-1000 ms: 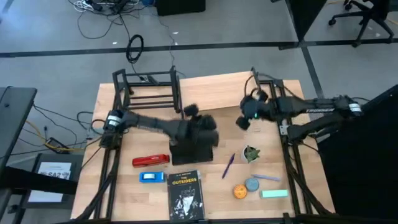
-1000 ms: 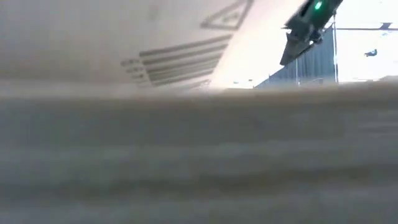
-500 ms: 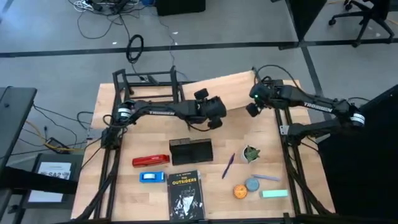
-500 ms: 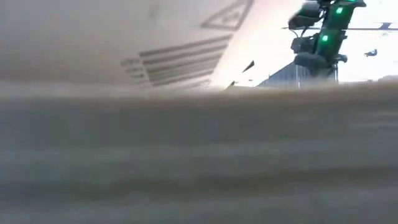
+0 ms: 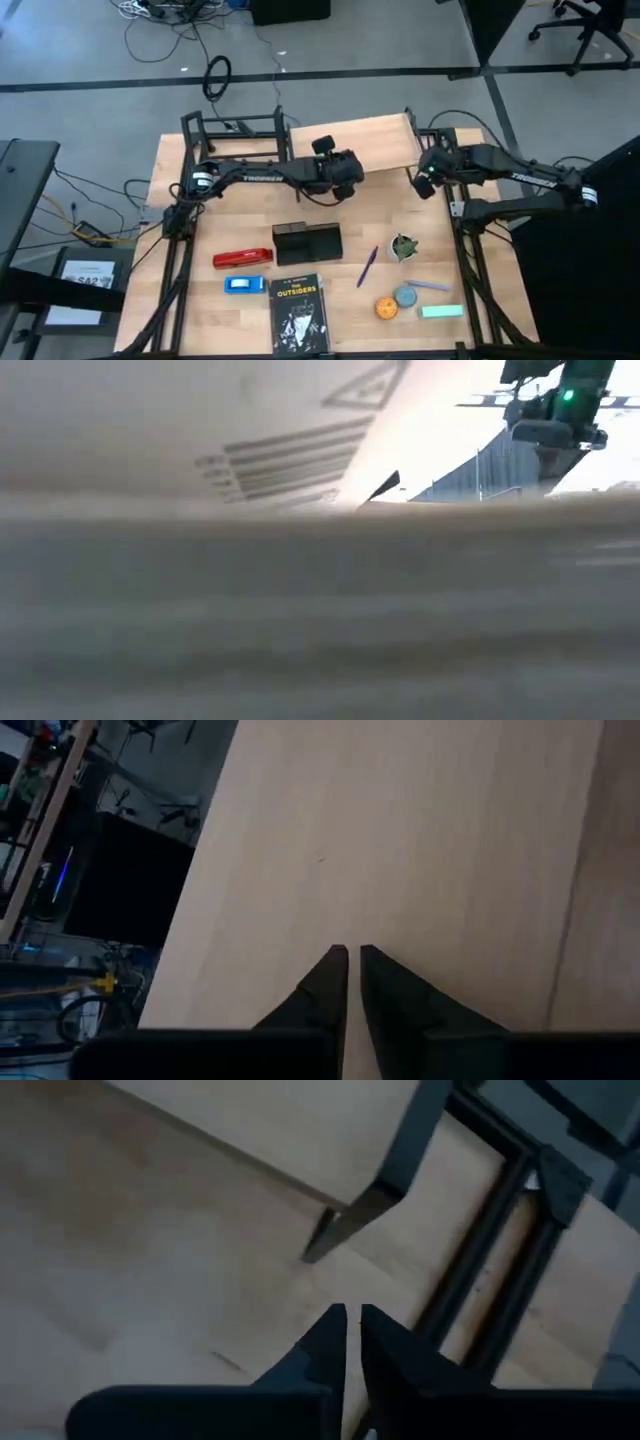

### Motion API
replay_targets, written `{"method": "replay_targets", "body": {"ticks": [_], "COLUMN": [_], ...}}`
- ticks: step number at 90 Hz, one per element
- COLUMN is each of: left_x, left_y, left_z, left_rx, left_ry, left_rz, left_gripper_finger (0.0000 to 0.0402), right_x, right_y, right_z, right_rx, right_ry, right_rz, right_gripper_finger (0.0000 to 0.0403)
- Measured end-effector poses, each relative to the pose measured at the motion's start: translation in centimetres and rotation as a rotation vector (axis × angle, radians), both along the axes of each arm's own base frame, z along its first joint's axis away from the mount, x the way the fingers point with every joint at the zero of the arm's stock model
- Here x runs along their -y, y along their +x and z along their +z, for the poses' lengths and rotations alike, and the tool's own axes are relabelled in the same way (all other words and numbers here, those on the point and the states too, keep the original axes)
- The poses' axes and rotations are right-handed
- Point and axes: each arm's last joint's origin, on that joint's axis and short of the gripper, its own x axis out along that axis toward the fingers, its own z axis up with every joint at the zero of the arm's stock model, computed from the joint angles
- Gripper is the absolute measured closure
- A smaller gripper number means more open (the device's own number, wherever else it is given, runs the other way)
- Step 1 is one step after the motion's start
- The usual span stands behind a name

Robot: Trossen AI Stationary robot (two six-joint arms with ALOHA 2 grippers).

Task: Stock shelves
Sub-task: Remove the pen holder from the shelf

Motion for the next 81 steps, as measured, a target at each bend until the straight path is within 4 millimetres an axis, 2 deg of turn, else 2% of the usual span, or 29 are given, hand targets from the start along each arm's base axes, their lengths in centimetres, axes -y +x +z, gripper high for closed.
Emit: {"method": "replay_targets", "body": {"ticks": [9,21,32,41,52,65,73,81], "left_x": [0.3,0.3,0.4,0.4,0.4,0.4,0.4,0.4], "left_y": [0.1,0.2,0.2,0.2,0.2,0.2,0.2,0.2], "left_z": [0.0,0.0,0.0,0.0,-0.1,-0.1,-0.1,-0.1], "left_rx": [0.005,0.013,0.026,0.031,0.031,0.034,0.032,0.031], "left_ry": [-0.001,-0.004,-0.013,-0.018,-0.018,-0.019,-0.02,-0.02], "left_rz": [-0.007,-0.01,-0.003,-0.001,-0.002,0.0,0.0,0.0], "left_gripper_finger": [0.0383,0.0383,0.0383,0.0383,0.0383,0.0383,0.0383,0.0383], "right_x": [-0.4,-0.3,0.0,0.5,1.2,2.1,2.3,2.2], "right_y": [-0.5,-0.4,0.7,1.6,2.3,2.8,2.9,2.7], "right_z": [0.4,0.4,-0.5,-1.7,-2.6,-3.1,-3.2,-2.9], "right_rx": [0.044,0.082,0.127,0.126,0.109,0.095,0.093,0.096], "right_ry": [-0.016,-0.066,-0.1,-0.143,-0.197,-0.22,-0.222,-0.23], "right_rz": [-0.002,-0.033,-0.026,-0.046,-0.093,-0.101,-0.092,-0.085], "right_gripper_finger": [0.0355,0.0284,0.0225,0.02,0.0197,0.0216,0.0242,0.029]}}
